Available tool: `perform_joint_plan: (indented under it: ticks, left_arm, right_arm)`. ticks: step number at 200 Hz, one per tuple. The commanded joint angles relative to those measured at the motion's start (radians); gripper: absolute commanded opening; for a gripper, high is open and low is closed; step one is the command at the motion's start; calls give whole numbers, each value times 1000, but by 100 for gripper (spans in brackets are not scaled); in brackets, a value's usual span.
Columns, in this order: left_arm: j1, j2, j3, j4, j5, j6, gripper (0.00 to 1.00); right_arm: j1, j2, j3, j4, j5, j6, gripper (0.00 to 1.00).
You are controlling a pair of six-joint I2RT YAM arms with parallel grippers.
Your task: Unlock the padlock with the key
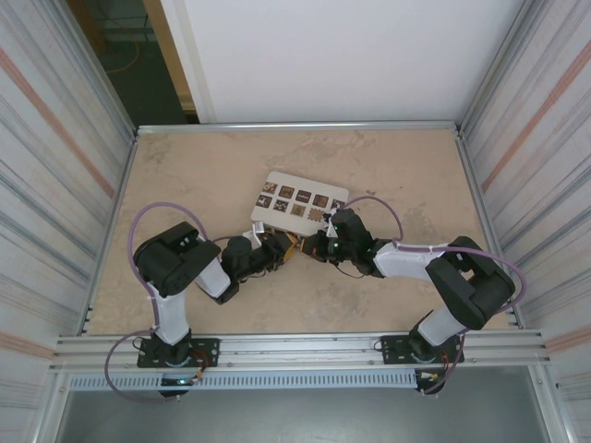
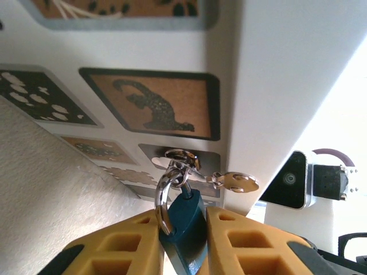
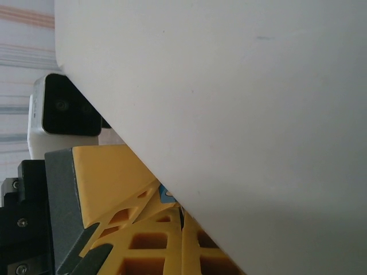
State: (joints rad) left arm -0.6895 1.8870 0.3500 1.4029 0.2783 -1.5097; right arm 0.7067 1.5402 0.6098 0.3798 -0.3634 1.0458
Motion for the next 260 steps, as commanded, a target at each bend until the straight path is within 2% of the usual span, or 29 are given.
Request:
perform_joint_plan:
  ticks: [1, 34, 69, 122, 184, 230, 260]
  left_arm:
    - [-5, 11, 17, 14, -18, 5, 20]
    - [-4, 6, 11, 12, -24, 11, 7]
    - [-4, -12, 3, 1, -33, 14, 0]
    - [-4, -105, -3, -106, -42, 29, 0]
    - [-4, -265, 20, -329, -42, 71, 0]
    - [-5, -362, 50, -499, -36, 83, 0]
    - [-5, -409, 68, -590, -36, 94, 0]
  right_arm:
    - [8, 0, 15, 90, -40, 41, 0]
    - [9, -28, 20, 49, -31, 16, 10]
    - [6, -76, 21, -37, 4, -34, 22]
    - [-6, -188, 29, -239, 95, -179, 39]
    - [-6, -374, 62, -415, 226, -475, 55]
    - [0, -545, 21, -438, 312, -709, 64]
    - [7, -663, -51, -363, 339, -869, 79]
